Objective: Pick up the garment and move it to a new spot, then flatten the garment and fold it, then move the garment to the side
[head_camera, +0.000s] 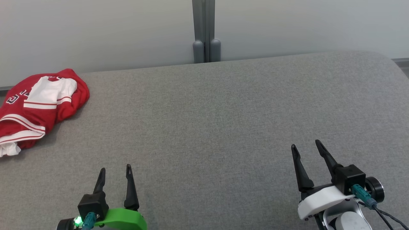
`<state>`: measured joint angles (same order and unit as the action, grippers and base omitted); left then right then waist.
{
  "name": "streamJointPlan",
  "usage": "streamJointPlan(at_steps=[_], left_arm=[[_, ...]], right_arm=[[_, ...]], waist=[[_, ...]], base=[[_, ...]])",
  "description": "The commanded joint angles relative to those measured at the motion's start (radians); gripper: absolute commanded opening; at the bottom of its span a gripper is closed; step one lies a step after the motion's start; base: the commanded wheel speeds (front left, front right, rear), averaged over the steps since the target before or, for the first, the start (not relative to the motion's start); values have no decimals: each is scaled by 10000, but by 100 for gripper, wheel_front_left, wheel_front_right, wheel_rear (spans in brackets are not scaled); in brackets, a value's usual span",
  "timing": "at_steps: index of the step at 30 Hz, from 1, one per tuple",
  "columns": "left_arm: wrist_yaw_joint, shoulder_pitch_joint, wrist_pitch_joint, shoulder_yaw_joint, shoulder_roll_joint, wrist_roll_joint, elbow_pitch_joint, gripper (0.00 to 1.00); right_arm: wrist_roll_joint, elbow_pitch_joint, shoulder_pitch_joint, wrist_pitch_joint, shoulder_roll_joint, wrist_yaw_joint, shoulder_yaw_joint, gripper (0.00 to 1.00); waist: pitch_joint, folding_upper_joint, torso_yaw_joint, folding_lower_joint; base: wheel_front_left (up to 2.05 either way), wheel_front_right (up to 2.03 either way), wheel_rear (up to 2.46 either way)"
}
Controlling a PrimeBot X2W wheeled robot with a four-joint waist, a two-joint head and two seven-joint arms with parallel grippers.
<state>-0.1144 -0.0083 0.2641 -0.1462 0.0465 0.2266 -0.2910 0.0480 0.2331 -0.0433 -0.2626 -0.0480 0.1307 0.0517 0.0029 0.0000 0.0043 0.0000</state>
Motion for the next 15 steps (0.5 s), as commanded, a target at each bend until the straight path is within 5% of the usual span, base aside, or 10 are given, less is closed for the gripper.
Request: streamJointPlan(at_steps=[1,15], left_arm=[[-32,98,7,20,70,27,-13,100],[2,22,7,8,67,26,5,100]], right_arm=[[-35,22,98,-35,-42,0,6,100],[-76,-81,160,-35,-37,0,-29,100]], waist=[[-2,0,0,0],[39,0,459,0]], base=[[0,0,0],[0,0,0]])
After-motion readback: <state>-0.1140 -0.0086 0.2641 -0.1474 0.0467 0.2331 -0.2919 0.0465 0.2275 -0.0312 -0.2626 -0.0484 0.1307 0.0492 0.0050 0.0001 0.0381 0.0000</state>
